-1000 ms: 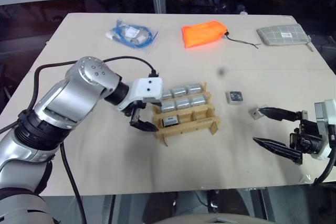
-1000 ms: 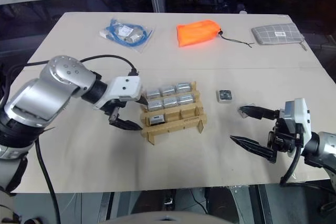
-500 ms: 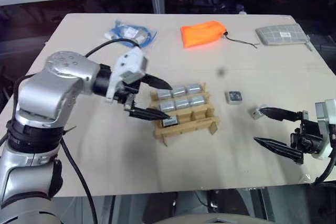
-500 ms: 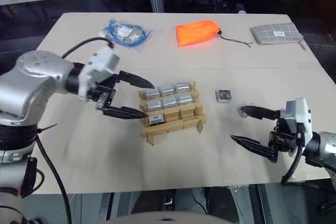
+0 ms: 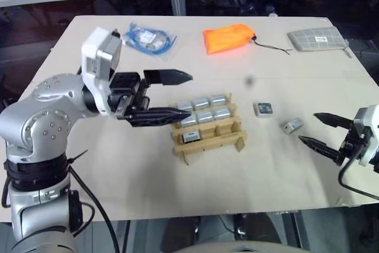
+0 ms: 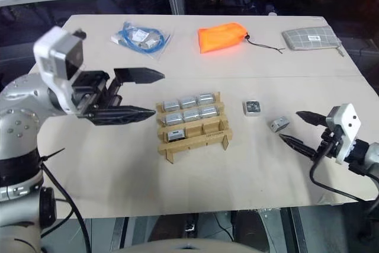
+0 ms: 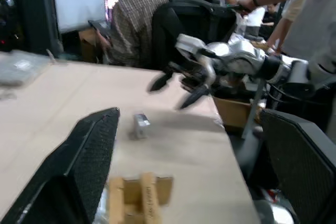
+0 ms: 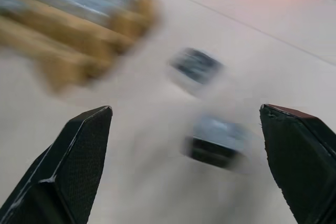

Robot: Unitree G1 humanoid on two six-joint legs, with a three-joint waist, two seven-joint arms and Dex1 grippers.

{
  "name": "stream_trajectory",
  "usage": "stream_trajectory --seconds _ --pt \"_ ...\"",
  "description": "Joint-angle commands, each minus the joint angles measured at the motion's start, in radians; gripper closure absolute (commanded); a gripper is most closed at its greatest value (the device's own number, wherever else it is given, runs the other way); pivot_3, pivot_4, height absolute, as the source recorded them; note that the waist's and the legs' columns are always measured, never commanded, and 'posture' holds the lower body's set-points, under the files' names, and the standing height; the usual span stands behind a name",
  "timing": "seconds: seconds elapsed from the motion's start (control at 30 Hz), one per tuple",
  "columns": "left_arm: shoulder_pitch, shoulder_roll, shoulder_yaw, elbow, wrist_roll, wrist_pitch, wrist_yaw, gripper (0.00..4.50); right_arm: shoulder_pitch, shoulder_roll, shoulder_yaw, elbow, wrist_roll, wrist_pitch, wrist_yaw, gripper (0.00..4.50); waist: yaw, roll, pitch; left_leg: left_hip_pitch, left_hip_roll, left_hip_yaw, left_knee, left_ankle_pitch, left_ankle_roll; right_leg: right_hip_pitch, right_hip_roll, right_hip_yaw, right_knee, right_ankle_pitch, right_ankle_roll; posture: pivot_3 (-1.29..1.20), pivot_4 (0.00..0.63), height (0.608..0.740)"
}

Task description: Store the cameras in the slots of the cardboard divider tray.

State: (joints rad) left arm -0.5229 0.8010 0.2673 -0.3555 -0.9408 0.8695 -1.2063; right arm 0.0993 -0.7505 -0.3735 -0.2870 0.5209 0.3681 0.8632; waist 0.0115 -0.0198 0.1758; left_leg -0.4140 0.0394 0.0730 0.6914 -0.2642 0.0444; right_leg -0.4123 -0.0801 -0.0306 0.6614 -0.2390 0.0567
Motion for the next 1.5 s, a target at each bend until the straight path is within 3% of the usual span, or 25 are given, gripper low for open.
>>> stream_trajectory --seconds 0.03,0.17,0.43,0.93,1.1,1.3,1.5 --pt "0.037 0.041 0.048 -0.053 -0.013 -0.019 0.036 0.1 0.004 0.05 0.028 -0.042 -0.055 0.011 -0.116 0.0 0.0 0.0 0.0 0.0 0.0 0.0 0.0 0.0 0.0 0.0 0.0 0.0 0.0 0.0 0.0 0.0 0.15 0.74" --pt "0.103 0.085 0.095 -0.08 -0.055 -0.003 0.047 0.1 0.02 0.142 0.043 -0.125 -0.02 0.074 -0.219 0.0 0.0 0.0 0.0 0.0 0.0 0.0 0.0 0.0 0.0 0.0 0.0 0.0 0.0 0.0 0.0 0.0 0.15 0.74" --pt "0.138 0.122 0.111 -0.105 -0.106 -0.003 0.084 0.1 0.007 0.226 0.073 -0.113 -0.054 0.082 -0.316 0.0 0.001 0.0 0.0 0.0 0.0 0.0 0.0 0.0 0.0 0.0 -0.001 0.0 0.0 0.0 0.0 0.0 0.15 0.74" --pt "0.155 0.16 0.11 -0.133 -0.167 0.008 0.143 0.1 -0.039 0.242 0.119 -0.004 -0.108 0.03 -0.307 0.0 0.0 0.0 0.0 0.0 0.0 0.0 -0.001 0.0 0.0 0.0 0.0 0.0 -0.001 0.0 0.0 0.0 0.15 0.74" --pt "0.164 0.171 0.11 -0.136 -0.175 0.005 0.16 0.1 -0.007 0.156 0.083 -0.02 -0.074 0.039 -0.195 0.0 0.001 0.001 0.0 0.0 0.0 0.0 -0.001 0.0 0.0 0.0 0.0 0.0 -0.001 0.0 0.0 0.0 0.15 0.74" --pt "0.189 0.171 0.116 -0.155 -0.188 0.002 0.172 0.1 0.003 -0.044 0.045 0.099 -0.059 -0.072 0.086 0.0 0.001 0.001 0.0 0.0 0.0 0.001 -0.001 -0.001 0.002 0.0 0.0 0.0 -0.001 0.0 0.0 0.0 0.15 0.74" --pt "0.229 0.179 0.14 -0.181 -0.205 0.003 0.181 0.1 -0.2 -0.205 0.129 0.442 -0.131 -0.312 0.402 0.0 -0.006 0.001 0.0 0.001 0.0 0.001 -0.001 -0.001 0.003 0.0 0.0 0.001 -0.001 0.0 0.0 0.0 0.15 0.74"
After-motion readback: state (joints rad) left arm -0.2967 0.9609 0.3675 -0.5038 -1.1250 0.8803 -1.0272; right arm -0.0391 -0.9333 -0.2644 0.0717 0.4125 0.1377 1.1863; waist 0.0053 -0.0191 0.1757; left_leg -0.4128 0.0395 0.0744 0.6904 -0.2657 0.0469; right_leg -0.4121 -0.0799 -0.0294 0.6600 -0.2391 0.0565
